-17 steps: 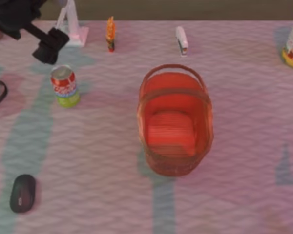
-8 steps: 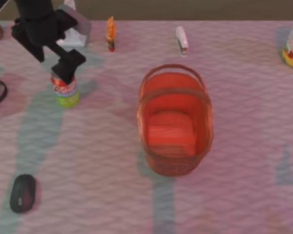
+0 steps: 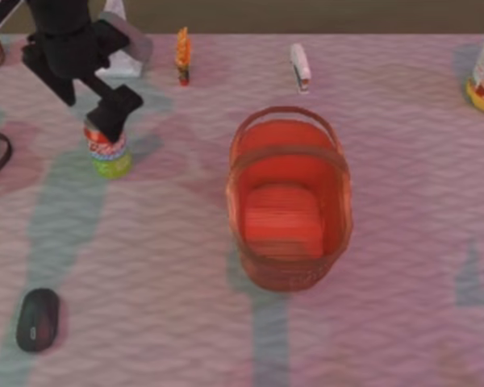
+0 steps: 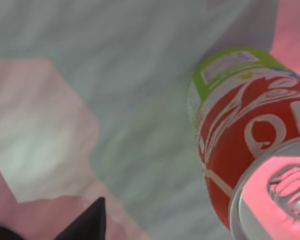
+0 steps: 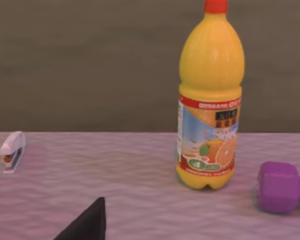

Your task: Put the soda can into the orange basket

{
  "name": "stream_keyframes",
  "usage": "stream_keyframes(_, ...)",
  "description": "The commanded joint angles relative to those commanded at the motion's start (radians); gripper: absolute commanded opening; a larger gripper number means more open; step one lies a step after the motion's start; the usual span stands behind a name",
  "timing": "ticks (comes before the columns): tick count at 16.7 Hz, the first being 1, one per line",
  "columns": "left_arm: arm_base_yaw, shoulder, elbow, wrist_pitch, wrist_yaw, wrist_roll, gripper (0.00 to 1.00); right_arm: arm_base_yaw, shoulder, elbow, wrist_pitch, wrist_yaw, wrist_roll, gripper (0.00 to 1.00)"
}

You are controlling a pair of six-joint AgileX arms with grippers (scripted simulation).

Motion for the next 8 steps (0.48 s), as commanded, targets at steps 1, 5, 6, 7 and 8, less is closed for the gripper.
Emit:
stream_keyframes(1, -0.002, -0.001, -0.014, 0.014, 0.000, 0.002, 1.00, 0.000, 0.000, 0.000, 0.000, 0.000, 0.000, 1.00)
stream_keyframes(5, -0.004, -0.006, -0.152, 0.145, 0.000, 0.001, 1.00, 0.000, 0.000, 0.000, 0.000, 0.000, 0.000, 1.00)
stream_keyframes(6, -0.004, -0.006, -0.180, 0.174, 0.000, 0.001, 1.00, 0.000, 0.000, 0.000, 0.000, 0.000, 0.000, 1.00)
stream_keyframes(7, -0.004, -0.006, -0.198, 0.191, 0.000, 0.001, 1.00, 0.000, 0.000, 0.000, 0.000, 0.000, 0.000, 1.00)
stream_keyframes(8, -0.004, -0.006, -0.205, 0.199, 0.000, 0.001, 1.00, 0.000, 0.000, 0.000, 0.000, 0.000, 0.000, 1.00)
